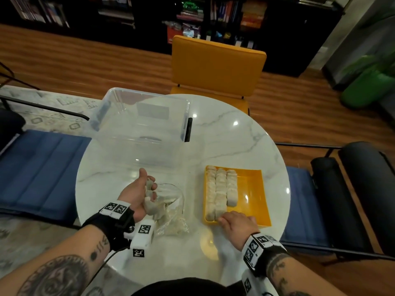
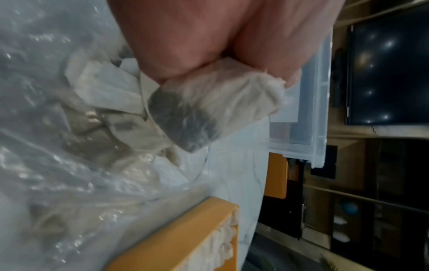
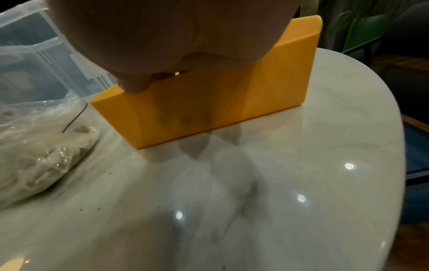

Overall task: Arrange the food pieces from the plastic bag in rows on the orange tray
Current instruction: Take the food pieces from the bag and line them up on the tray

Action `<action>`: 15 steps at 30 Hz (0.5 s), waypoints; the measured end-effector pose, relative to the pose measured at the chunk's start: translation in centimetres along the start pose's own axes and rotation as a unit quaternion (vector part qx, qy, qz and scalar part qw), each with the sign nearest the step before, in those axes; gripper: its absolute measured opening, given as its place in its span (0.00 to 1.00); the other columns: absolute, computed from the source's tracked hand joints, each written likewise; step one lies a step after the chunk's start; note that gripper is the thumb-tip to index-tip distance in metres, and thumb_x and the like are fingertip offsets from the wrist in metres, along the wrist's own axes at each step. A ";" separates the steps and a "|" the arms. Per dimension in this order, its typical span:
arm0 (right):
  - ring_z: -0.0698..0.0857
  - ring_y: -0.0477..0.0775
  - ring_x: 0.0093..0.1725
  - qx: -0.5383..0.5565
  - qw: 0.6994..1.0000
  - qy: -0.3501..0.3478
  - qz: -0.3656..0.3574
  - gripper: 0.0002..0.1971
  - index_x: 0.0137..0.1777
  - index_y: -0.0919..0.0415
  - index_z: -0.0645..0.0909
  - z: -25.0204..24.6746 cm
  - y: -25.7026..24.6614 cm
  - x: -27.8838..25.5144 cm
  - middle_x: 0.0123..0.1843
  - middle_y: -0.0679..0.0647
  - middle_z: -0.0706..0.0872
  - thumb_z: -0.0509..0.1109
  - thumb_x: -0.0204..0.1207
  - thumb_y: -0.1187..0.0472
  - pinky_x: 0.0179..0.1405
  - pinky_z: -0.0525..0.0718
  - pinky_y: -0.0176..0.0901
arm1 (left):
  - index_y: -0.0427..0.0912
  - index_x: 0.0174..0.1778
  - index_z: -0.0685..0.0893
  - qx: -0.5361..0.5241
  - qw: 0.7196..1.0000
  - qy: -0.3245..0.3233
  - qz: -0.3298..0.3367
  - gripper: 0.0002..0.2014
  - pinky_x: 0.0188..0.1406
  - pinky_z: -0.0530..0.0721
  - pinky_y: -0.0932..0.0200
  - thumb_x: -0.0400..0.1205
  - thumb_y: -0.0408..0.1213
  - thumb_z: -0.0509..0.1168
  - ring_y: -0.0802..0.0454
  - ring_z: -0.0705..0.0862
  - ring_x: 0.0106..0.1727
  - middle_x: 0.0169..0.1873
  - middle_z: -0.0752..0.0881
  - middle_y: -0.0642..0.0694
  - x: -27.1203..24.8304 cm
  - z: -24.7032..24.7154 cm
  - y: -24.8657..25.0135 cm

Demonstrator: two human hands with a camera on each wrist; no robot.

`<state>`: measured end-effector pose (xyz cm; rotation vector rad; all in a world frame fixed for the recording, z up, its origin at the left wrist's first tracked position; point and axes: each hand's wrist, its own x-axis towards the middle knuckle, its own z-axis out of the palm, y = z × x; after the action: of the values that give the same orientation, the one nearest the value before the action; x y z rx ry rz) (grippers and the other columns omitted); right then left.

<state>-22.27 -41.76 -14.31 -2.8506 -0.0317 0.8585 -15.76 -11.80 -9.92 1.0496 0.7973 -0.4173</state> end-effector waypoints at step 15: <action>0.84 0.40 0.54 0.291 0.942 0.075 -0.151 0.23 0.65 0.48 0.79 -9.7 -6.3 -1.3 0.56 0.40 0.85 0.74 0.74 0.39 0.52 0.81 0.34 | 0.40 0.51 0.82 0.068 0.996 -0.001 0.056 0.32 0.32 0.79 0.55 0.83 0.68 0.49 0.48 0.77 0.33 0.37 0.80 0.44 -1.9 10.6 -0.6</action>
<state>-17.84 -37.09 -4.66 -2.2641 -0.1626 0.4814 -13.42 -21.61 -6.07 1.2143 0.7116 -0.3814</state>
